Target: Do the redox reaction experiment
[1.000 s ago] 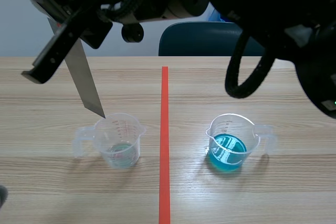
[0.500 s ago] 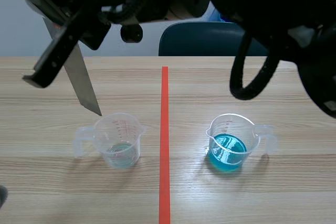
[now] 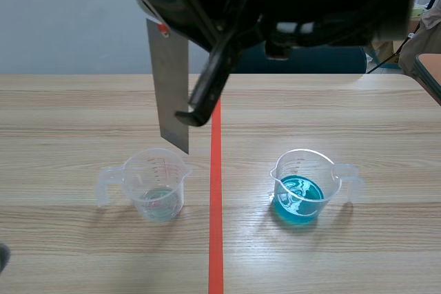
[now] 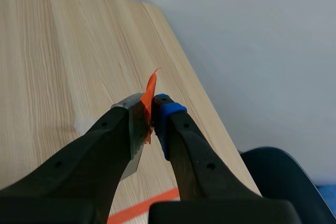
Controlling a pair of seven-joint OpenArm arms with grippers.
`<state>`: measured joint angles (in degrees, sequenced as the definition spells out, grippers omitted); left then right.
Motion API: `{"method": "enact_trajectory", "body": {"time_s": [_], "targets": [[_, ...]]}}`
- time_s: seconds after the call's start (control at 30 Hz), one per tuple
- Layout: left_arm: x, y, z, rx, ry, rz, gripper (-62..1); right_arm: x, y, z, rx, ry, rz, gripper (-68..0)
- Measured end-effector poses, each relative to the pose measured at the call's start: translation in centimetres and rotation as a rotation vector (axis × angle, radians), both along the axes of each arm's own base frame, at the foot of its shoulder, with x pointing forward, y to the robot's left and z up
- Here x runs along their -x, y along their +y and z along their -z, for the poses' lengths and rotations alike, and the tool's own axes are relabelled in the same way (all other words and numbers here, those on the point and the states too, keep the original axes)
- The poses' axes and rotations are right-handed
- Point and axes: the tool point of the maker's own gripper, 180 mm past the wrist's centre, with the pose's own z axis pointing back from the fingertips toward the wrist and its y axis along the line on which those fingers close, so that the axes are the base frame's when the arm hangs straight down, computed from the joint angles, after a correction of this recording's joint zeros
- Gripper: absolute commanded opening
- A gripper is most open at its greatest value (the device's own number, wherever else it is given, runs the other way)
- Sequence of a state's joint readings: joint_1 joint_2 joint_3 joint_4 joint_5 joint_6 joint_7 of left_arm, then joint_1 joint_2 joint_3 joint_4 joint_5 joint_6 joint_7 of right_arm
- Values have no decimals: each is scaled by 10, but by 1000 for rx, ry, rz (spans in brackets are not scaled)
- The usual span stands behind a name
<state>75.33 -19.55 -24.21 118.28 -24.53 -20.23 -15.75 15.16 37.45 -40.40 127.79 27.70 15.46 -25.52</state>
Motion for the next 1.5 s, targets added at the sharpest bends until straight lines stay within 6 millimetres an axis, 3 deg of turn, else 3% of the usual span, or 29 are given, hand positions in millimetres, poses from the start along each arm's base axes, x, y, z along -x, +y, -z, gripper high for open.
{"method": "enact_trajectory", "body": {"time_s": [0.53,0.77,1.0,1.5], "targets": [[0,0,0,0,1,1,14,-3,-86,12,130,-13,59,-669],[1,-1,0,3,3,5,14,0,-102,8,142,-32,43,-669],[1,-1,0,3,2,6,14,-4,-122,29,163,38,-2,-669],[1,-1,0,3,3,6,14,5,-138,39,187,41,-157,-669]]}}
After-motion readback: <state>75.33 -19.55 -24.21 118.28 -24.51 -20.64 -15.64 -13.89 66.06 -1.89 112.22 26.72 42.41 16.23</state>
